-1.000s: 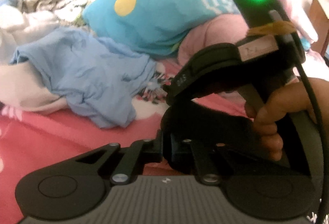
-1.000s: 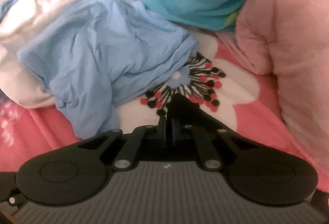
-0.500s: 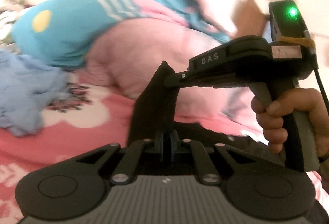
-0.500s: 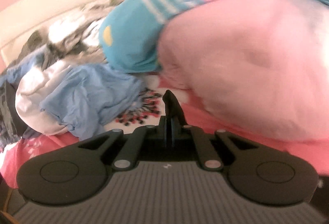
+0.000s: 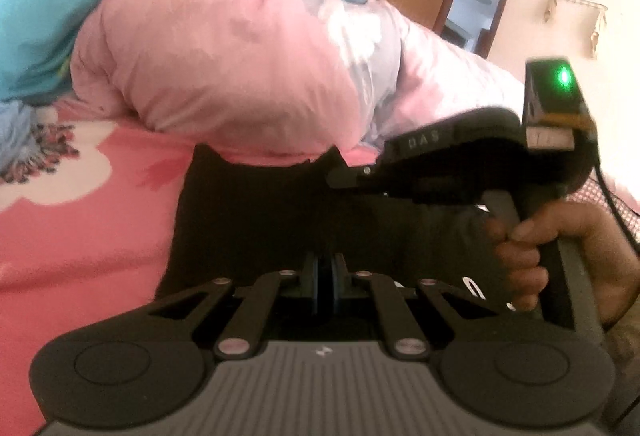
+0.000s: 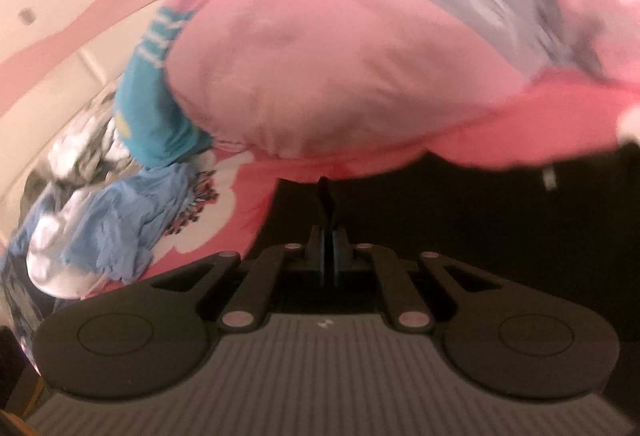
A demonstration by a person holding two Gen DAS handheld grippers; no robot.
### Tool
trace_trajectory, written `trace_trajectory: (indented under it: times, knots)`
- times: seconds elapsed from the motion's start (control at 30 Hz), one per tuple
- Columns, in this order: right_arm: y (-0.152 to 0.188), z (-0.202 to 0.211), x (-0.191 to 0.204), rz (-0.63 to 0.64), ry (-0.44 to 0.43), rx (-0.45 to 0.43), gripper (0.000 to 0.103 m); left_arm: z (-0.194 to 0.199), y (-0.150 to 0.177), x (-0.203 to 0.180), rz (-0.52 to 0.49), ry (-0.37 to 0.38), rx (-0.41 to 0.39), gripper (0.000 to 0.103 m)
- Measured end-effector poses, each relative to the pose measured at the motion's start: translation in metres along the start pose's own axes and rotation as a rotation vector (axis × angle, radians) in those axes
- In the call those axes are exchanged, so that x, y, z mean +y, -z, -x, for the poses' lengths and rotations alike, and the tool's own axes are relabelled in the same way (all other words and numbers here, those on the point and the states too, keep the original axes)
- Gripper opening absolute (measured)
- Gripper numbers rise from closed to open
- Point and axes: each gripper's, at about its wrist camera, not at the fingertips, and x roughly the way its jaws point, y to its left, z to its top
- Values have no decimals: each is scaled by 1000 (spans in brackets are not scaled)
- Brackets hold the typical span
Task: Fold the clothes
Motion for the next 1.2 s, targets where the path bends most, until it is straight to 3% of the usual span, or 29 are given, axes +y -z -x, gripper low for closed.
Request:
trace_trajectory:
  times: [0.13,0.17,0.2,0.27,0.43,0.57,0.67,0.93,1.07,1.2]
  knots:
    - [11,-6,-19,-79,13,-2,2,-5,2,5,21,36,34,9]
    - [13,-6,-24,-97,18,-3,2,-4,2,5,24,42,38,17]
    - [14,-6,-30,-115,28,-6,2,-3,3,3,25,42,39,37]
    - [17,-5,-41,-150,49,-13,6,1,3,2,26,36,29,62]
    - [19,10,-62,-286,46,-23,7,11,-1,4,34,69,15,64]
    - [24,37,-56,-282,36,-1,18,25,-5,6,30,94,26,64]
    - [32,50,-46,-277,7,60,24,40,-4,5,-28,72,34,68]
    - [54,40,5,-119,9,181,26,44,8,3,-228,-170,82,69]
    - [63,32,19,-74,24,208,26,31,12,12,-249,-260,130,67]
    - [71,37,48,152,93,189,26,26,12,24,-216,-281,155,67]
